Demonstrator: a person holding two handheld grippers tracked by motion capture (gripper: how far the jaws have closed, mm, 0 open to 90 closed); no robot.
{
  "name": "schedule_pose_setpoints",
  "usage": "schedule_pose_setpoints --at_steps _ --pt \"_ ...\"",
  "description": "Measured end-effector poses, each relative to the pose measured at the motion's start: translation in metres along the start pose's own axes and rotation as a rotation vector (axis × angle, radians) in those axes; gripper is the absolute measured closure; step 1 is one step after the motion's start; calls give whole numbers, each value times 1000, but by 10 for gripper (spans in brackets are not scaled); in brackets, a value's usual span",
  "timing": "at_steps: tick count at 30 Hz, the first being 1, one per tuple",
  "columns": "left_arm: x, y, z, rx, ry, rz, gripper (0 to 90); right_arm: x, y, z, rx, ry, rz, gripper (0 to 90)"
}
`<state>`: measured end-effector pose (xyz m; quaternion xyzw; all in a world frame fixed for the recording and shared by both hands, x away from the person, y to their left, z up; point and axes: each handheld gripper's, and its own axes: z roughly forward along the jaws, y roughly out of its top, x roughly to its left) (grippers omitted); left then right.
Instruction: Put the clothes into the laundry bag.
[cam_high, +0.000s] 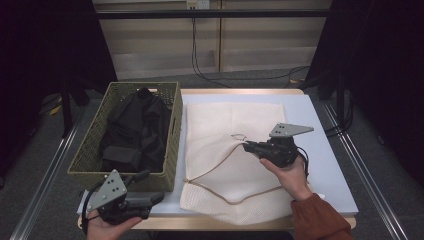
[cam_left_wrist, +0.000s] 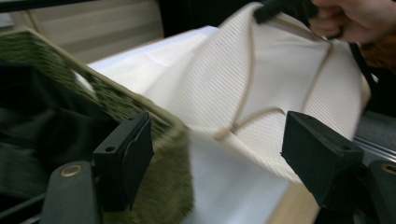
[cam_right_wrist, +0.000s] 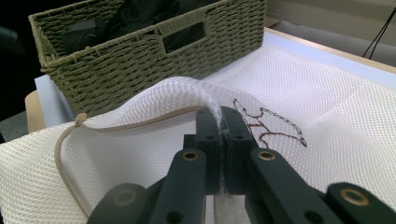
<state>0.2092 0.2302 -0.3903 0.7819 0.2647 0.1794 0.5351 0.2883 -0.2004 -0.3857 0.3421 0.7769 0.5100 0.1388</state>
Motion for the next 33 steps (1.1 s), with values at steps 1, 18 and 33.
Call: schedule_pose_setpoints --at_steps 1,18,33 --pt "5 3 1 19 1 1 218 0 0 0 1 2 -2 879" --pt "77 43 20 62 122 -25 182 -1 -4 4 19 12 4 879" --pt "116 59 50 163 193 -21 82 -2 -5 6 18 23 17 878"
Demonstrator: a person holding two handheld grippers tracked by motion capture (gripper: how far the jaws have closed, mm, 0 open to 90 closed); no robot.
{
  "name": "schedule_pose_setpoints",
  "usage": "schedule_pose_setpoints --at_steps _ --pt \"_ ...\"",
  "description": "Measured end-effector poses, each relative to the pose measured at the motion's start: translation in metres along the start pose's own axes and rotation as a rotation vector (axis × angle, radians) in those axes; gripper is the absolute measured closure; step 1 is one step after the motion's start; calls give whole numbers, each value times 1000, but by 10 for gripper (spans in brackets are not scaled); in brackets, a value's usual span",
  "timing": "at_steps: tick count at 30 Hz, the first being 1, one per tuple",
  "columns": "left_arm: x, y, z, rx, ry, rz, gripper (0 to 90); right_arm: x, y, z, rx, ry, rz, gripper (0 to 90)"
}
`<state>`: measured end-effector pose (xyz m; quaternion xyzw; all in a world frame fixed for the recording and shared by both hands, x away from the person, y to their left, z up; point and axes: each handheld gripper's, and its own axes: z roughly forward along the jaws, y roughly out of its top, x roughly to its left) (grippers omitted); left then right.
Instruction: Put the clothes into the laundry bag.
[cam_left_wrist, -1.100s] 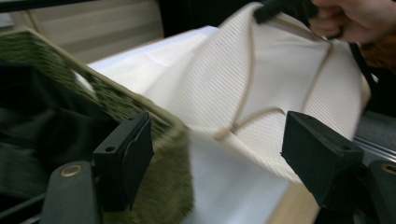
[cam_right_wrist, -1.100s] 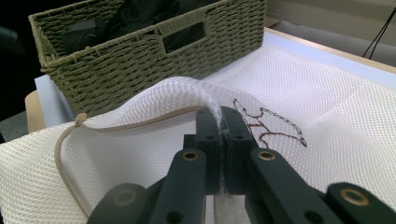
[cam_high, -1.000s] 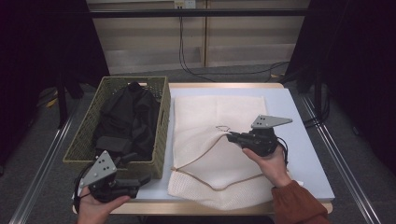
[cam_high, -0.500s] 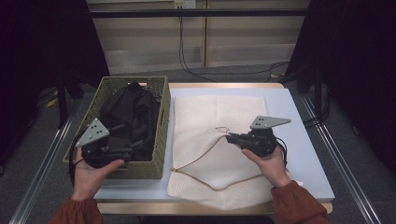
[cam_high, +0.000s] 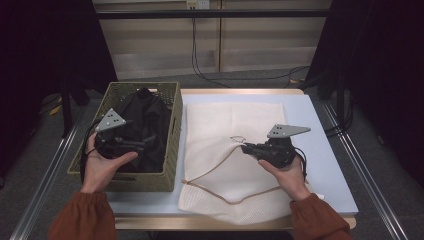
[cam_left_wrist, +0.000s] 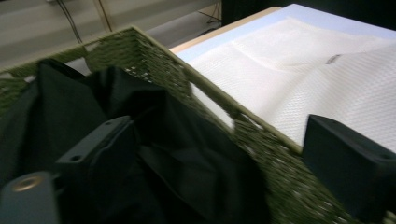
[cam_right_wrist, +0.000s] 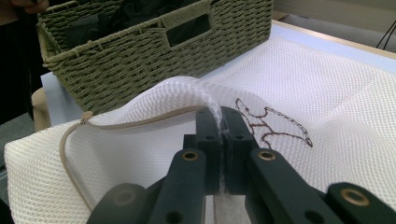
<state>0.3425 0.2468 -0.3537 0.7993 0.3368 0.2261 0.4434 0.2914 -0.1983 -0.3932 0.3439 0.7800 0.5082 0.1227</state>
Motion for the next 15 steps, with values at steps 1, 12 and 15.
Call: schedule_pose_setpoints --at_steps 1,12,15 --pt "4 1 2 19 17 -3 76 0 0 0 0 1 1 878" --pt "51 2 23 125 101 -65 52 -2 -1 3 8 10 3 876" --pt "62 -3 27 158 129 -77 52 -2 -1 3 9 7 5 876"
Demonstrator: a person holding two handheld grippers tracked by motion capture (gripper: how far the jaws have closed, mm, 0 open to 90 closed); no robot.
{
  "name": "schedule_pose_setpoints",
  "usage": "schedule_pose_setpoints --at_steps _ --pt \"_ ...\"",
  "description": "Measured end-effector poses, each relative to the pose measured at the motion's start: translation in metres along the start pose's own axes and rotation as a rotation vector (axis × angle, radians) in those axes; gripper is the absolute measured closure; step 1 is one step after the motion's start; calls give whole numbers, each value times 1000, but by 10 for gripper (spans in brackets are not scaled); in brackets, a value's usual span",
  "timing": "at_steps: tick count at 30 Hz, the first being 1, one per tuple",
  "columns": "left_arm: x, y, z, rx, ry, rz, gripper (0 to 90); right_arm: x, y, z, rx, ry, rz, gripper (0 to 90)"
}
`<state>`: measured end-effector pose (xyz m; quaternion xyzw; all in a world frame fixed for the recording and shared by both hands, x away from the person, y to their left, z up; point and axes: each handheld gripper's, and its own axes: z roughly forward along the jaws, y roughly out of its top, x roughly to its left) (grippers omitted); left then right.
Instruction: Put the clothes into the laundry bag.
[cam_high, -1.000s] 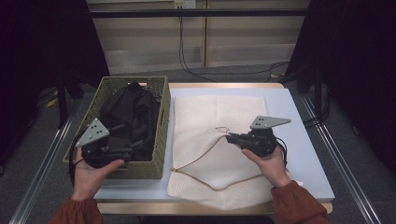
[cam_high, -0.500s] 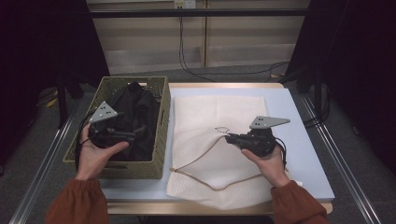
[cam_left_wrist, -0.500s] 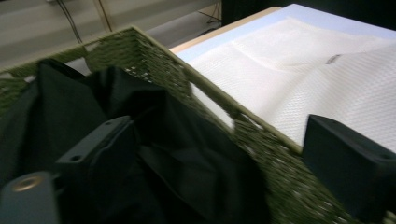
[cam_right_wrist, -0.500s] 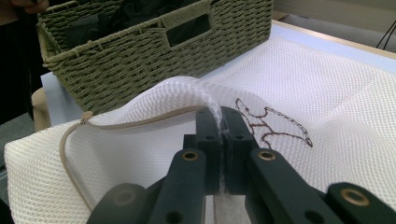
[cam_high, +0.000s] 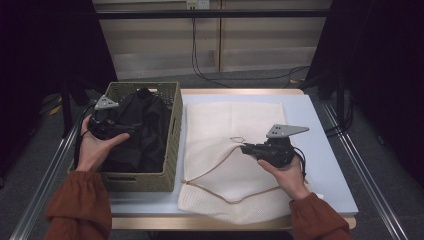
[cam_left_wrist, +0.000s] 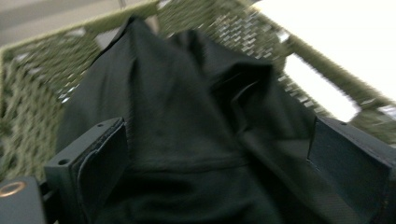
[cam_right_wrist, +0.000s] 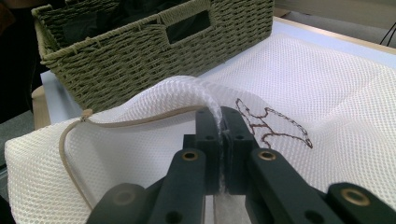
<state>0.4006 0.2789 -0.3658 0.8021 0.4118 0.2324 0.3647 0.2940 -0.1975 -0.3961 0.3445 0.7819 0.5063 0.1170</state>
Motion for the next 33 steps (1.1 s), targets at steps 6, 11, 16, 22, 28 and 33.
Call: schedule_pose_setpoints --at_steps 6,11,16,22,28,33 --pt "17 -12 15 51 37 -48 56 0 0 0 1 0 -5 875" --pt "26 -18 26 81 -8 -123 41 0 0 0 0 3 -10 875" --pt "19 -17 37 93 -67 -121 38 2 0 0 0 -4 -18 875" --pt "6 -9 46 159 -68 -40 44 2 0 1 4 -8 -20 873" --pt "1 -6 56 169 -73 -58 20 2 0 1 6 -9 -22 872" --pt "-8 -4 64 197 -65 -29 15 1 -1 2 9 -11 -23 872"
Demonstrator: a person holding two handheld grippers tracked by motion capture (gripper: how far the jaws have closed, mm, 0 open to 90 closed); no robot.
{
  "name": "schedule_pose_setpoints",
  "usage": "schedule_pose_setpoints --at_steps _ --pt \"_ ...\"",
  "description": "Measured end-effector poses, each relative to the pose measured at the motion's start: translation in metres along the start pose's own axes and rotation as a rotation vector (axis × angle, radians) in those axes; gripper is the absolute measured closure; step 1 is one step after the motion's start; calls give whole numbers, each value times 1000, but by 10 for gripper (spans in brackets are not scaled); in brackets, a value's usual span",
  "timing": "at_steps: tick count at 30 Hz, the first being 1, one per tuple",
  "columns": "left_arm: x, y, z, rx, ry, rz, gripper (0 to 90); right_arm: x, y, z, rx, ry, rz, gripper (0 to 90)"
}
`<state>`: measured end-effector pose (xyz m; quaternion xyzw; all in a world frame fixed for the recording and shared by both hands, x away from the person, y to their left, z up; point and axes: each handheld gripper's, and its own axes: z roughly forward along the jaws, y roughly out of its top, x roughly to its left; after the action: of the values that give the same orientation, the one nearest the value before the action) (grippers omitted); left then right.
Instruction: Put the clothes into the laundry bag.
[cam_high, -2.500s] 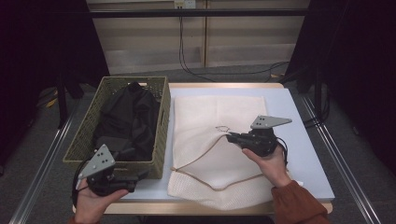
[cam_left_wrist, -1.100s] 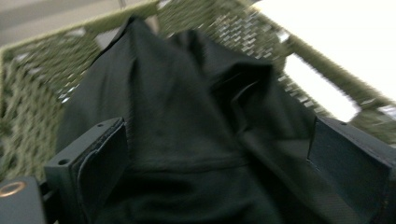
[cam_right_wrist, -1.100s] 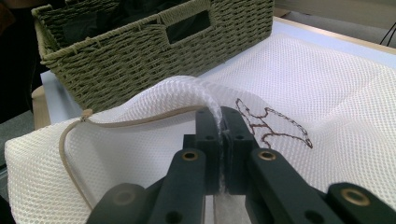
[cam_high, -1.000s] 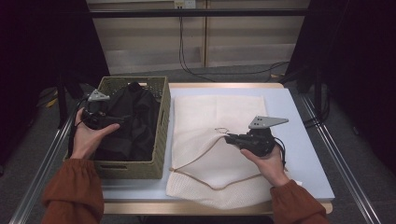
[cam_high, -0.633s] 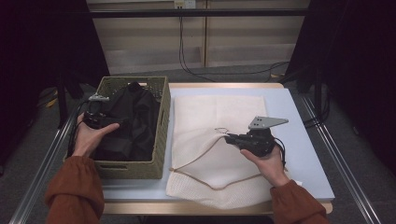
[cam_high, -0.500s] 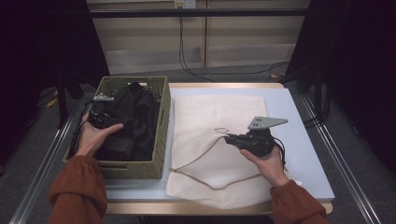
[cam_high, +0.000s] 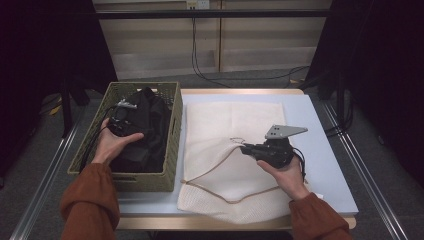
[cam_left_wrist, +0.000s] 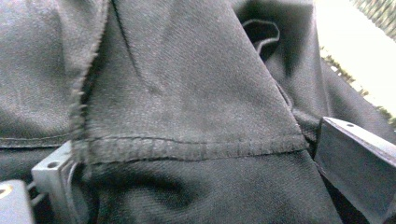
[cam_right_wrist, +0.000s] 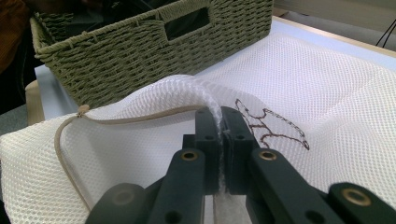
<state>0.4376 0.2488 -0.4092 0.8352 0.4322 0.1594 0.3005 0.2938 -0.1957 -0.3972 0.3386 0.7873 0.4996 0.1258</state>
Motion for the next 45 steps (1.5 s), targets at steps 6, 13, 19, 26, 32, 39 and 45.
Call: schedule_pose_setpoints --at_steps 6,13,19,26,32,39,45 --pt "-1 -5 13 119 104 90 0 1 -1 0 8 -1 -3 870" --pt "5 -10 19 182 30 31 19 1 -2 0 9 -1 -5 869" --pt "1 -11 18 186 -82 34 28 0 -2 1 9 1 -3 868" --pt "-2 -13 24 179 -47 70 0 0 -2 1 11 0 -4 868" --pt "-5 -17 32 184 8 118 0 1 -2 1 15 -2 -7 867" --pt "-4 -14 31 236 -43 94 3 0 -2 1 14 0 -4 867" --pt "-10 -12 28 299 14 155 220 1 -2 1 17 -3 -7 870"
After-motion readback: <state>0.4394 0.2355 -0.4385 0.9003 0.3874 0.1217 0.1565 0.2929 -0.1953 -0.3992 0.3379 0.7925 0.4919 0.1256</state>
